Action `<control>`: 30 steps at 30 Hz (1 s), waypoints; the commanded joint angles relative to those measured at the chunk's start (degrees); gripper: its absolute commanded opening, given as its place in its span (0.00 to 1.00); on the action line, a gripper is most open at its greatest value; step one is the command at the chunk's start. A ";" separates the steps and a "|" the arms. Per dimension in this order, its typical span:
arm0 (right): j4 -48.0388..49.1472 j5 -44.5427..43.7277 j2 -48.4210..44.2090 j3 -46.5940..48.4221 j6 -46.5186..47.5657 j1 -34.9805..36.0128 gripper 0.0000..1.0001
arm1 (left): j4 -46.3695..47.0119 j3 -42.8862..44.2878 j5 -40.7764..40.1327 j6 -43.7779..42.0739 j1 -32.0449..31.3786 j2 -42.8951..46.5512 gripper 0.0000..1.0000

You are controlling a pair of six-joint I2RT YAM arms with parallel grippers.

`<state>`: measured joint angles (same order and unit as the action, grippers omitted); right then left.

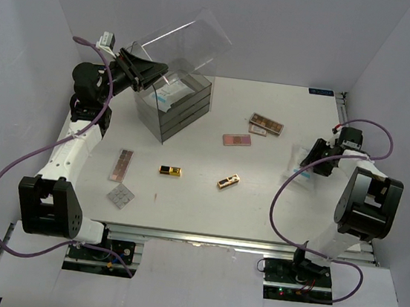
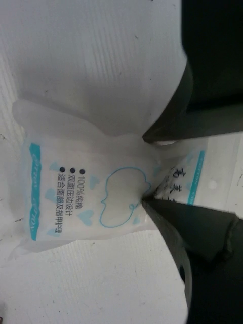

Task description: Organize the makeup

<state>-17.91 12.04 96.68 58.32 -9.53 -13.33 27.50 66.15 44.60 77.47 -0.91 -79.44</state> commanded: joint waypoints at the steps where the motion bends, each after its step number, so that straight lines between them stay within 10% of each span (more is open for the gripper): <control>1: 5.07 6.35 -0.25 -0.78 0.78 -1.14 0.35 | 3.24 1.45 1.53 0.84 -0.15 1.38 0.39; 5: 8.39 11.10 -3.92 -2.65 4.66 -1.17 0.13 | 3.43 0.79 1.54 0.92 -0.15 1.63 0.39; 13: 10.47 23.12 -17.22 -1.84 25.02 7.70 0.08 | 4.58 0.82 1.58 2.05 -0.15 1.74 0.39; 24: 12.70 -2.21 -19.09 5.42 87.38 47.71 0.08 | 3.62 0.93 1.21 2.16 -0.15 2.50 0.39; 30: 39.42 -10.26 -10.49 5.21 104.45 57.02 0.08 | 3.88 0.52 1.12 2.46 -0.15 2.23 0.39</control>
<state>-0.05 11.05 80.50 61.32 73.57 39.26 28.61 66.13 44.60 78.99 -0.86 -79.42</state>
